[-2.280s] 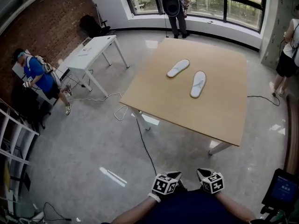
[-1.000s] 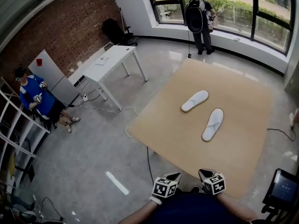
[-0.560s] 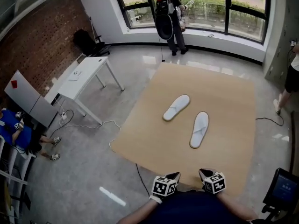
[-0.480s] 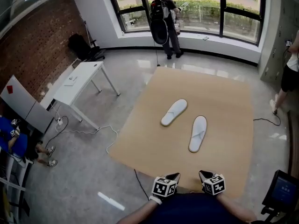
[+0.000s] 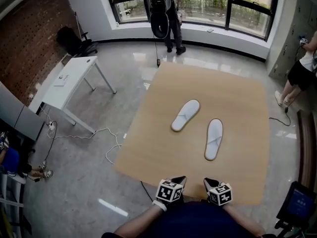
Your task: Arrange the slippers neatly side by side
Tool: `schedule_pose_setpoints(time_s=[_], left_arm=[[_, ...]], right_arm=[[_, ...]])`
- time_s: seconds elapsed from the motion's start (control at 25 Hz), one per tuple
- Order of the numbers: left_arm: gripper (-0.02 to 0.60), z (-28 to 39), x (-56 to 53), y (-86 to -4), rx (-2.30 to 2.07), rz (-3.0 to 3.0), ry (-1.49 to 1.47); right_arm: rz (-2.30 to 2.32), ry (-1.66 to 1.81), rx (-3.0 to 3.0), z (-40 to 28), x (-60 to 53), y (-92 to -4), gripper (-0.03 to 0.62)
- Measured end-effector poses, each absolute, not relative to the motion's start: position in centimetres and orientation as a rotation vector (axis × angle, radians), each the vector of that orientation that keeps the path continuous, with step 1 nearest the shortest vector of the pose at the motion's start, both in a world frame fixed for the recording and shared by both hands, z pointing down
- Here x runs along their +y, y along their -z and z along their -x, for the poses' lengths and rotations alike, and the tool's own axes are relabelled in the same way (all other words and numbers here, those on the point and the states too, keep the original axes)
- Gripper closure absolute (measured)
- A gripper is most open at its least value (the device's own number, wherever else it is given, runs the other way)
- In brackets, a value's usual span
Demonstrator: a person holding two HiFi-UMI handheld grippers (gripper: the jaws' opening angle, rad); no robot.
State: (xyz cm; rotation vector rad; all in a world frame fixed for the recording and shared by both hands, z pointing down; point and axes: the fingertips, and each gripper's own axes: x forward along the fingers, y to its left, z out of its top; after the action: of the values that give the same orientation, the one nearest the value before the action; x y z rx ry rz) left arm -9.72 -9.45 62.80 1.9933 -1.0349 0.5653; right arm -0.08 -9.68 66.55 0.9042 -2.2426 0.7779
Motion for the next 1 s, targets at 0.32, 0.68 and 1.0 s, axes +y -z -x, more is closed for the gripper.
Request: schedule_pose_setpoints(time_s=[0.32, 0.68, 1.0], left_arm=[[0.578, 12.5, -10.3, -62.7, -1.154, -1.918, -0.543], [0.578, 6.6, -10.5, -61.5, -1.084, -2.059, -0.613], [0.578, 11.1, -15.3, -61.8, -1.189, -2.094, -0.662]], right_arm=[[-0.973, -0.817, -2.243, -1.7, -9.6, -66.2, 0.583], [-1.064, -0.883, -2.264, -5.2, -10.3, -66.6, 0.583], [-1.138, -0.970, -2.225, -5.8, -10.6, -69.0, 0.583]])
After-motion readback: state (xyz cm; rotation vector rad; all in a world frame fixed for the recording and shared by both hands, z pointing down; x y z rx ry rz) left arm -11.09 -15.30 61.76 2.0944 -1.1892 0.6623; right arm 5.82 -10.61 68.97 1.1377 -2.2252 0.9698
